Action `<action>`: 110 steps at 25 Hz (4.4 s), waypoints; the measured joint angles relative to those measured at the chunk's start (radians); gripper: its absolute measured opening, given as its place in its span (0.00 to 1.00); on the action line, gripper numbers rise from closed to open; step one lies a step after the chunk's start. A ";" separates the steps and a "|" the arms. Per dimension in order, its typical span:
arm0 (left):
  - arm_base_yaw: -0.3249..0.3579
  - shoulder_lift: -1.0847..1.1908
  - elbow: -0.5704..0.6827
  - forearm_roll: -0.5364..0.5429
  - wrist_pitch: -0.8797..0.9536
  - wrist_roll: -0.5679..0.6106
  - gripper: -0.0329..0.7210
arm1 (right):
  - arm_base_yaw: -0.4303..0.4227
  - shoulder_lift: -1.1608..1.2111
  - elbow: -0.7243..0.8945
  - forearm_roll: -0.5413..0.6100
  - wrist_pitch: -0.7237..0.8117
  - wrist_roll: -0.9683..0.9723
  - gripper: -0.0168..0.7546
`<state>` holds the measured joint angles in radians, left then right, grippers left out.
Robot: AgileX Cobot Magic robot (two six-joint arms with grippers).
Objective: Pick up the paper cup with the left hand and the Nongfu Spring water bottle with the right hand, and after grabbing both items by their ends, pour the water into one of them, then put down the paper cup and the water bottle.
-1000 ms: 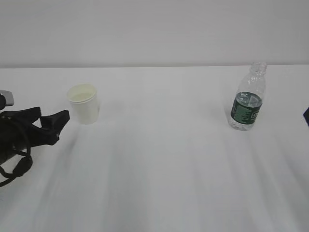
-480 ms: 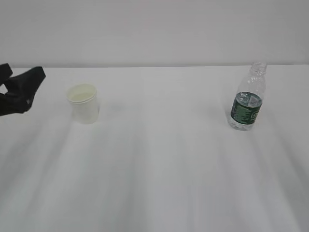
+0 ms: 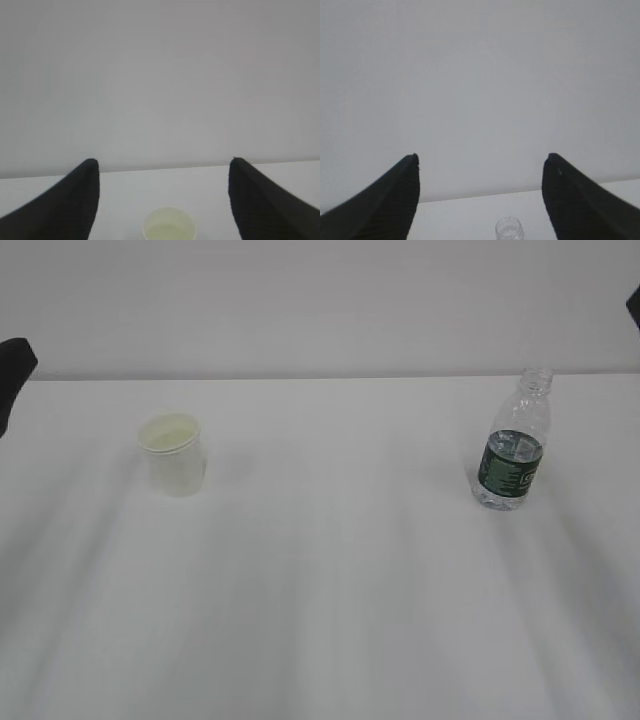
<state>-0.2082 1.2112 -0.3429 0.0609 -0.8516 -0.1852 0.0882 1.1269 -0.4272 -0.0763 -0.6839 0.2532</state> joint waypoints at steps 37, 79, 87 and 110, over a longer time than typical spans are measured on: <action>0.000 -1.128 -0.295 0.025 1.924 0.098 0.72 | 0.000 -1.144 -0.198 -0.050 1.878 -0.181 0.76; 0.015 -1.133 -0.187 -0.061 1.959 0.106 0.68 | -0.012 -1.144 -0.069 -0.090 1.834 -0.193 0.76; 0.186 -1.133 -0.187 -0.061 1.957 0.106 0.65 | -0.193 -1.144 -0.069 -0.090 1.834 -0.193 0.76; 0.224 -1.208 -0.185 -0.061 1.955 0.106 0.59 | -0.205 -1.144 -0.069 -0.090 1.832 -0.193 0.76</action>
<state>0.0160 0.0032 -0.5280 0.0000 1.1037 -0.0788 -0.1165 -0.0174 -0.4959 -0.1659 1.1482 0.0603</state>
